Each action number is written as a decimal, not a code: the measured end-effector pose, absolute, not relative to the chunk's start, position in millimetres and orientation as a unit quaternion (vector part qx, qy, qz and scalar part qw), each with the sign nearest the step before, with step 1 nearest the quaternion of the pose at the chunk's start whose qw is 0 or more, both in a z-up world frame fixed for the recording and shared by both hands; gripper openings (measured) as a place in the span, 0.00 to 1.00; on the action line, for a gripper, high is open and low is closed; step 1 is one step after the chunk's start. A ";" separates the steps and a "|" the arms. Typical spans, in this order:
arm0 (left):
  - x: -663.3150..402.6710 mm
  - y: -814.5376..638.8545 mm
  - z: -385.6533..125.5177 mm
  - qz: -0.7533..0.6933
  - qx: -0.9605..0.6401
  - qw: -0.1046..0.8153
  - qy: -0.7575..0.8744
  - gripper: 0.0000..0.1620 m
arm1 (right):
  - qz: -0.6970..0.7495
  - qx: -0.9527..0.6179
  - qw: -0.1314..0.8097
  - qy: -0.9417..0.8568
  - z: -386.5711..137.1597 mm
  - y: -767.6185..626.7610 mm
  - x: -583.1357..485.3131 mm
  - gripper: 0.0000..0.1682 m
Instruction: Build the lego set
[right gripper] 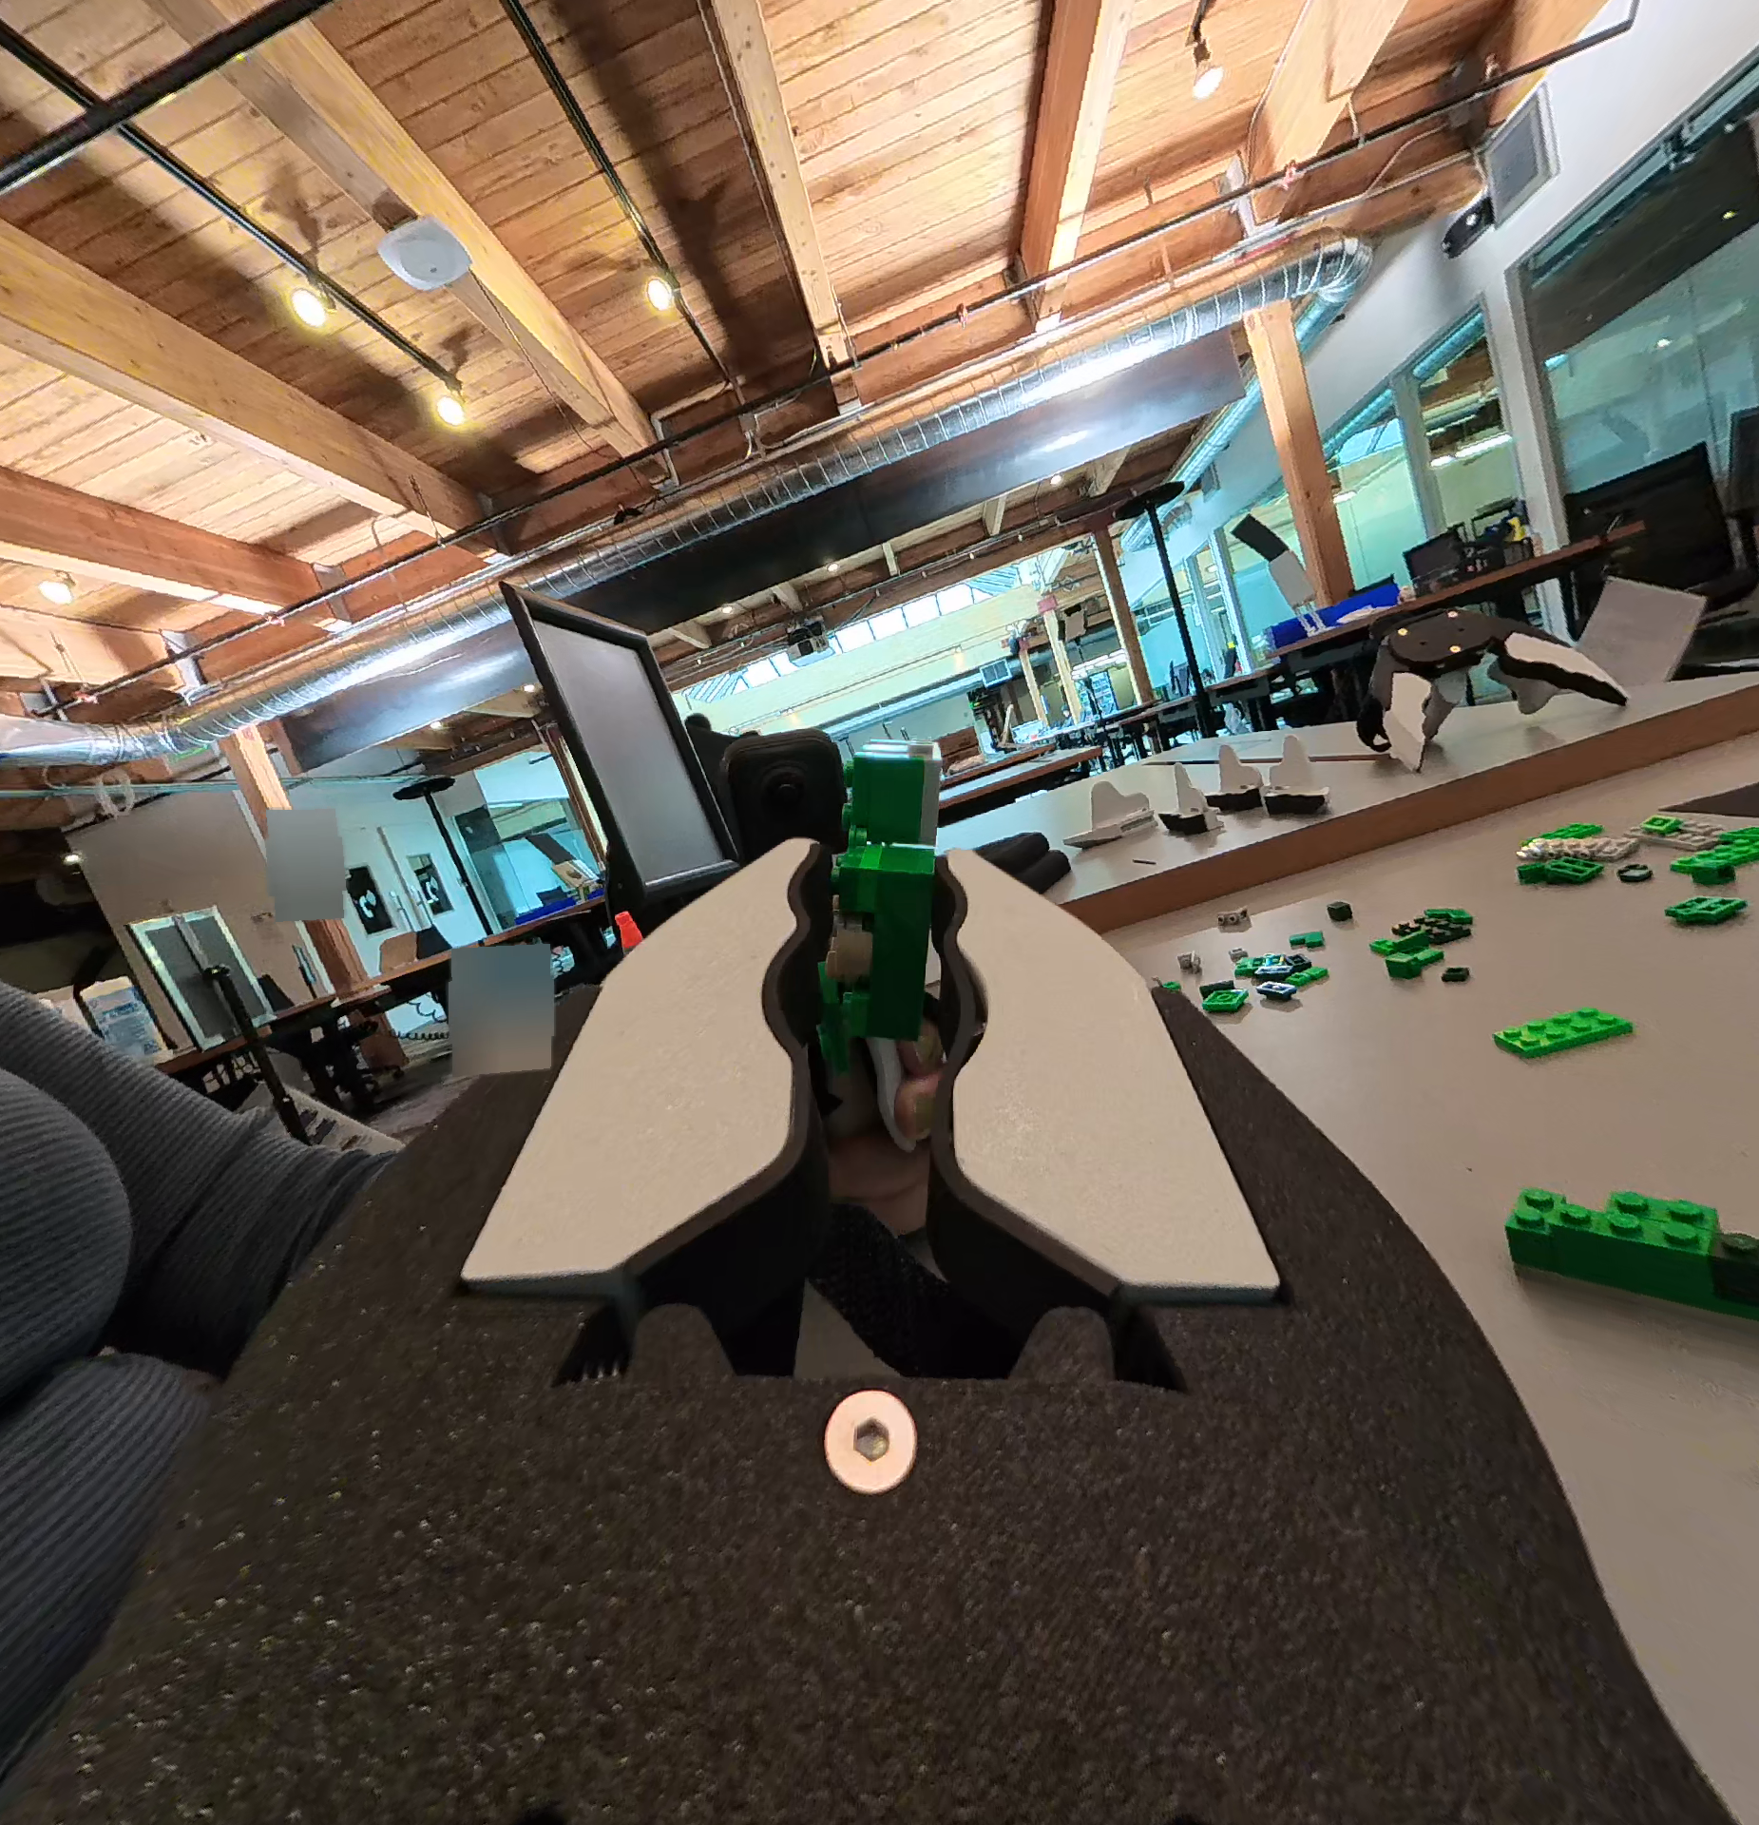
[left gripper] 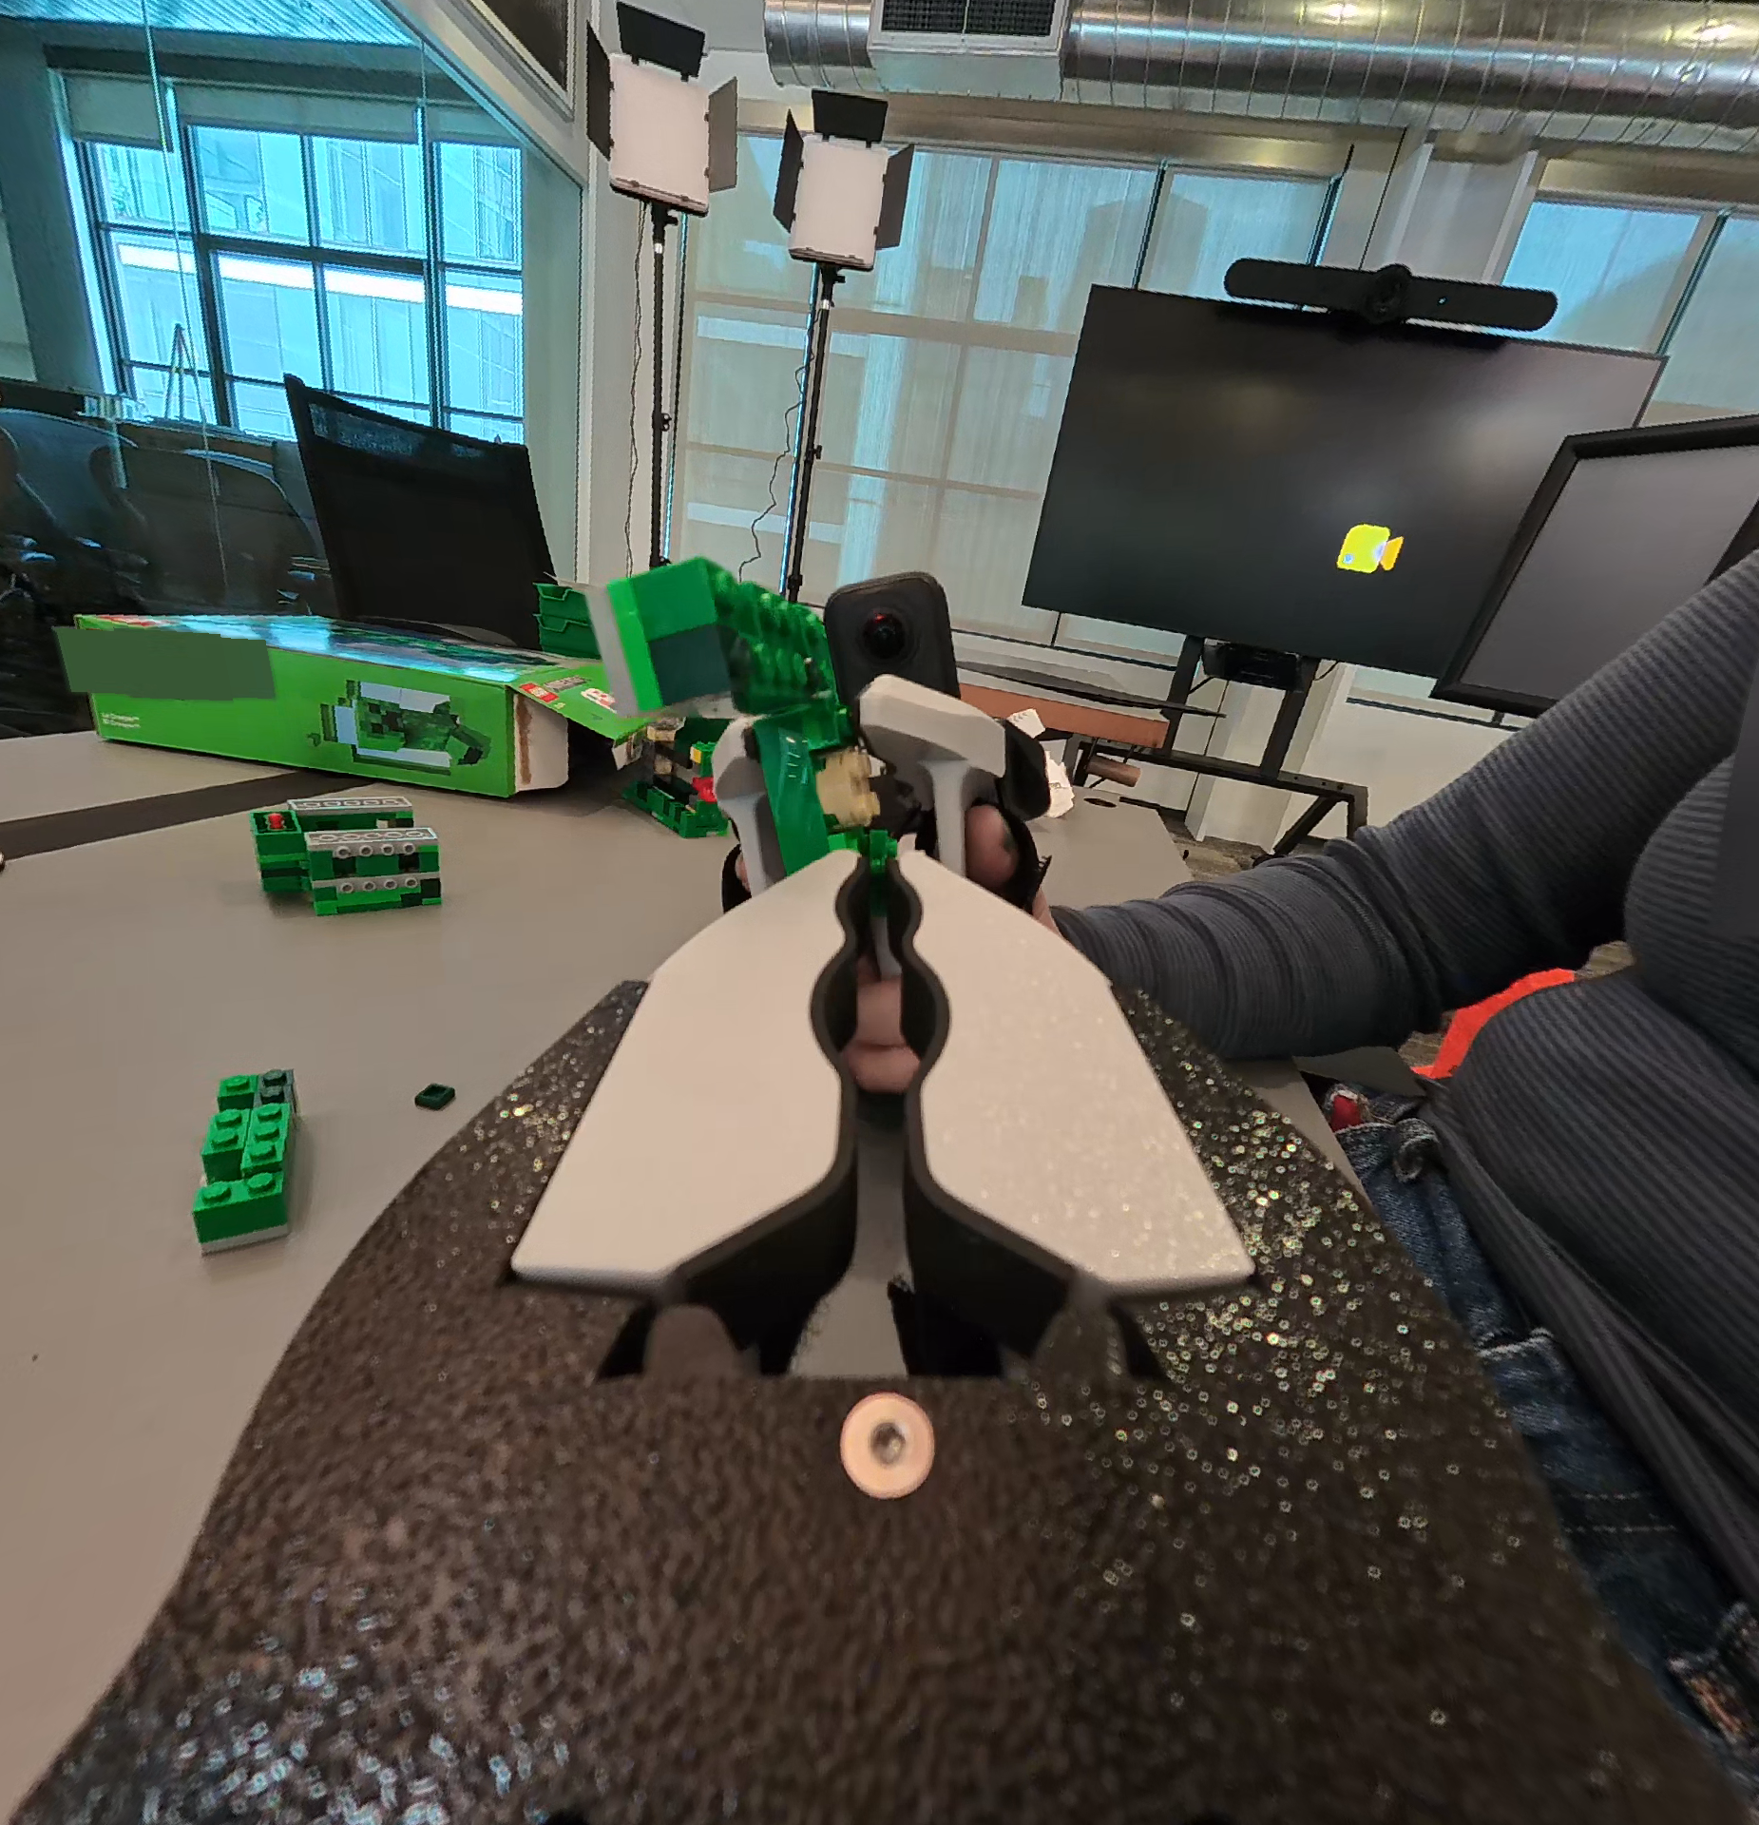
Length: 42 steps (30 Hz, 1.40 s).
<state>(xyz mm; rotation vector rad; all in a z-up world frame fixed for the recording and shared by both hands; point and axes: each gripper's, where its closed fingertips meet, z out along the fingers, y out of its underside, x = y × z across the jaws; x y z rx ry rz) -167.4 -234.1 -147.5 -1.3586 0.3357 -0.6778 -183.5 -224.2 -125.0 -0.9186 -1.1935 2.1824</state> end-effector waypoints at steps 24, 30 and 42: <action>-163.2 -235.7 -146.1 -0.311 -0.605 0.715 0.162 0.01 | 0.805 -0.329 0.253 -0.425 -122.7 -227.2 -184.0 0.11; -166.5 -235.9 -144.7 -0.313 -0.601 0.719 0.153 0.01 | 0.811 -0.325 0.244 -0.420 -121.1 -226.8 -182.4 0.11; -167.8 -234.4 -144.5 -0.303 -0.602 0.723 0.149 0.01 | 0.827 -0.327 0.225 -0.398 -119.9 -226.1 -182.4 0.11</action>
